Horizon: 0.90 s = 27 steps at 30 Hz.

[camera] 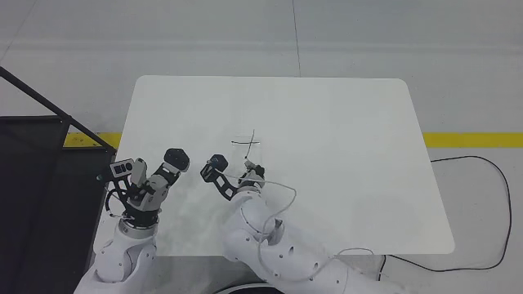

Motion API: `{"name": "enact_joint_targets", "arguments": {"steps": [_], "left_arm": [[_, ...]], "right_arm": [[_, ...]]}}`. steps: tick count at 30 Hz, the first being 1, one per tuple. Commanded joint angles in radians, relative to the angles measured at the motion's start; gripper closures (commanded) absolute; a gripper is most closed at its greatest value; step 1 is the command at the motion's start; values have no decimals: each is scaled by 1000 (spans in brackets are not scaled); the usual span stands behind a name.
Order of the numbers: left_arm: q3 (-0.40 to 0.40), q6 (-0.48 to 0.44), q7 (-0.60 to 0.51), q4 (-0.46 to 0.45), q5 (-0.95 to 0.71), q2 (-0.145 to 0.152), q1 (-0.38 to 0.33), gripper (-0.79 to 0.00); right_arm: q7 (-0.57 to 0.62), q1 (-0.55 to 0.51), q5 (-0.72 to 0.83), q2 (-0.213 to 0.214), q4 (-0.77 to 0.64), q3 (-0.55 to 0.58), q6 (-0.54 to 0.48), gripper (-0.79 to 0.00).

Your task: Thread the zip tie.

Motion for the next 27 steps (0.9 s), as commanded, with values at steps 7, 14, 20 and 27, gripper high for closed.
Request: {"name": "enact_joint_targets", "arguments": {"steps": [7, 14, 20, 27], "left_arm": [[-6, -6, -10, -6, -6, -2, 8, -785], [-9, -10, -17, -11, -5, -4, 13, -785], [-8, -11, -19, -11, -4, -6, 14, -785], [-13, -12, -18, -14, -6, -8, 14, -785]], "right_arm": [[-10, -43, -53, -18, -6, 25, -30, -102], [-32, -94, -107, -25, -48, 56, -56, -154], [-55, -138, -142, -28, -85, 85, -90, -240], [-87, -180, -186, -34, -122, 118, -95, -357]]}}
